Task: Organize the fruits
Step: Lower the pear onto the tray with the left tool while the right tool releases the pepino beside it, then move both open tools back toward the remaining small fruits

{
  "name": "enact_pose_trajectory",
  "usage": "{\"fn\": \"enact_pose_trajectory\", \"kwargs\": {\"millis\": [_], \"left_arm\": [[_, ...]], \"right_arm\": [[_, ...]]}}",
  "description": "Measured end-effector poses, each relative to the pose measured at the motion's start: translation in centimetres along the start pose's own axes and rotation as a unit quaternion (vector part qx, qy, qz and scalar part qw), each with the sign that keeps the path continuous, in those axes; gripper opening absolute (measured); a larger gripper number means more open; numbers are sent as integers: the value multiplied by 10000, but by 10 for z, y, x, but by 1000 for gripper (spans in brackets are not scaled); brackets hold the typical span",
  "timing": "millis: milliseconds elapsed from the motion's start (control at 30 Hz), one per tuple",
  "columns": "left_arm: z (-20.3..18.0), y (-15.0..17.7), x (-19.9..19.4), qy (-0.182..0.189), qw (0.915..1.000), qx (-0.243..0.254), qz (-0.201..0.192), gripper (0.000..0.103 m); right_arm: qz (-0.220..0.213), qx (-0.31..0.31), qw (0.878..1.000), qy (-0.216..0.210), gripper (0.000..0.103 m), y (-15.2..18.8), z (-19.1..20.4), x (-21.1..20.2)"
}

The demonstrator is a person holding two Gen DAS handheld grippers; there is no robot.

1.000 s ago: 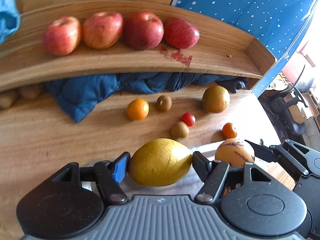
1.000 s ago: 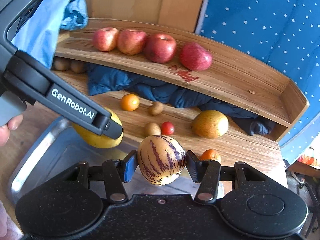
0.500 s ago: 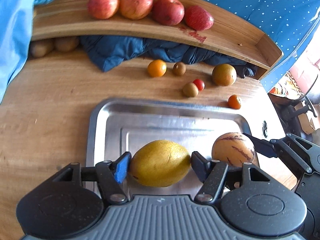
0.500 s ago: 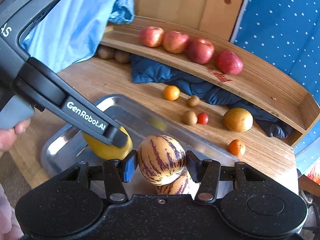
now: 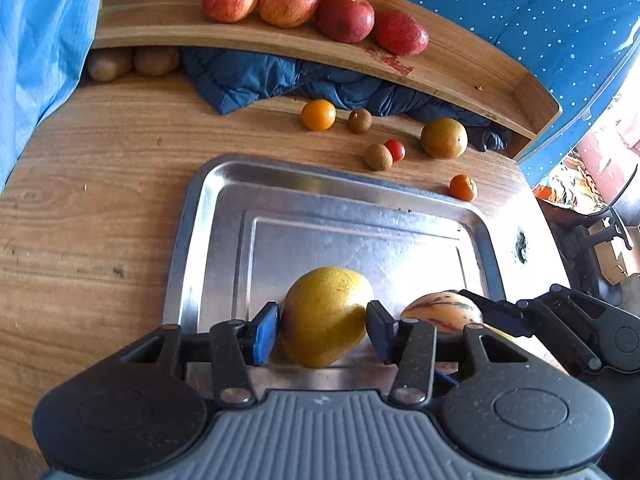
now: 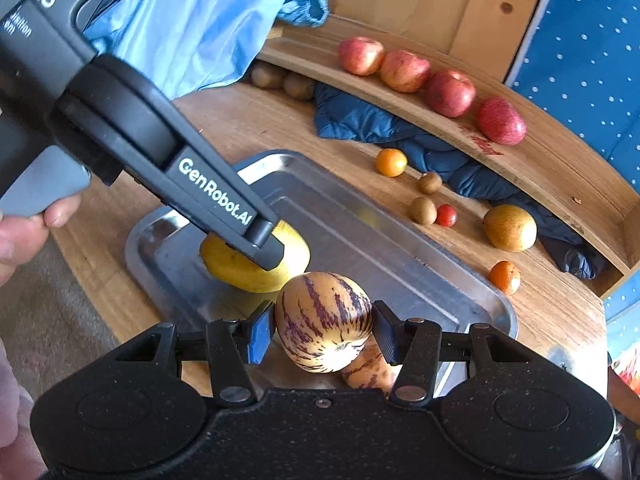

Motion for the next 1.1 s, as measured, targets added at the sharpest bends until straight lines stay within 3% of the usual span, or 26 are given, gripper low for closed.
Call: {"fn": "enact_pose_trajectory", "kwargs": {"millis": [400,600,767,1100], "left_arm": [[-1,28,-4,-247,9993,-225,180,71],[0,38,-15,-362,9988,-268,171,88],[0,48,-27,-525,9981,-203,243,102],[6,69,-39,-745,9948,89,692,102]], "right_arm": [[-94,-75,9999,-36,61,15,2,-10],[-236,83,9996,107,78,23,-6,-29],[-320,377,9982,325,97,31,-15,-43],[-114,1199,9904,675,102,48,-40,-55]]}}
Point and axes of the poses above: each gripper's, at about its wrist camera, not at the fingertips, and x roughly the way its jaws point, z to its left, y to its underside, the point moved 9 cm from there along x, roughly the way its jaws point, and after that the axes turned 9 degrees about x, right-handed, at the moved point
